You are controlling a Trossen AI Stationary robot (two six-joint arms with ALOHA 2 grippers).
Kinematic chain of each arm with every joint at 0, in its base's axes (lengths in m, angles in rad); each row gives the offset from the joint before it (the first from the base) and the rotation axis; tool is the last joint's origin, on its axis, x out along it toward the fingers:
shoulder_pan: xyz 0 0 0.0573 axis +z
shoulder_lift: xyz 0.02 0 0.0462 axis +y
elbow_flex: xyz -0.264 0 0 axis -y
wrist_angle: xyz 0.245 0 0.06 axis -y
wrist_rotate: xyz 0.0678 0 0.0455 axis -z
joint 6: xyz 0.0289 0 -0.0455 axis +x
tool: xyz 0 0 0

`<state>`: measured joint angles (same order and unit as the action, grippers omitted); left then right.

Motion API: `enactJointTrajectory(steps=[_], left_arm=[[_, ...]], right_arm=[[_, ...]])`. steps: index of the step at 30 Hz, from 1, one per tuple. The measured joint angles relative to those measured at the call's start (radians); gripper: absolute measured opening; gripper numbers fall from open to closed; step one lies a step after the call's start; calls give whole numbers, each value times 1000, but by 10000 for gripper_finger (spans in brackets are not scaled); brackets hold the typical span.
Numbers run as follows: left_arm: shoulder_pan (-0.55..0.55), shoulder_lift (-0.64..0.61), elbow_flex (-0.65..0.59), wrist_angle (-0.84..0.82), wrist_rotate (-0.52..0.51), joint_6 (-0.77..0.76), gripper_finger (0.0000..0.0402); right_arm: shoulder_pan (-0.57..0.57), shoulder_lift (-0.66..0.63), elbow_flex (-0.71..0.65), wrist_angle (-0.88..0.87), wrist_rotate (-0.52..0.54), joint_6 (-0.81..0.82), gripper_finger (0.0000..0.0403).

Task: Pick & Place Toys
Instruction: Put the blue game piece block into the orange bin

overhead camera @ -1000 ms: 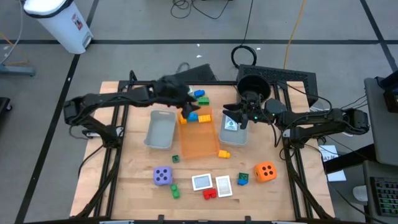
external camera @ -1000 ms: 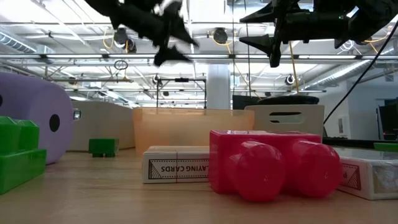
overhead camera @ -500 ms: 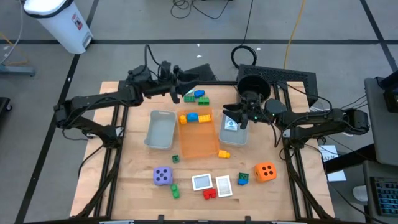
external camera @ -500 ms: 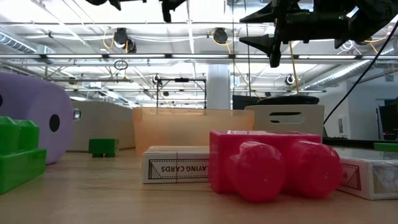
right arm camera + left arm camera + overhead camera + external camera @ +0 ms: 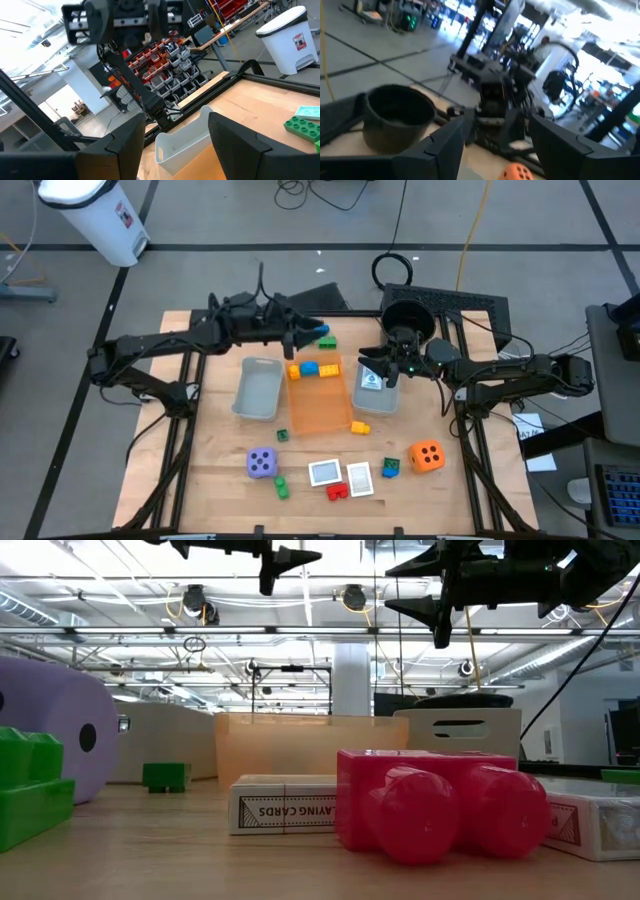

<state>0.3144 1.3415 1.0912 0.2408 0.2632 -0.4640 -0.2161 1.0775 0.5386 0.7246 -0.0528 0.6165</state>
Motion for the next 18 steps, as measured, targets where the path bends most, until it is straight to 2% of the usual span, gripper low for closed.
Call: enactJointTrajectory(steps=[12,18], left_arm=[[-42,0,0,-14,-6,53,203],[-39,0,0,-13,-87,94,213]], right_arm=[[0,0,0,0,0,0,210],[0,0,0,0,0,0,210]])
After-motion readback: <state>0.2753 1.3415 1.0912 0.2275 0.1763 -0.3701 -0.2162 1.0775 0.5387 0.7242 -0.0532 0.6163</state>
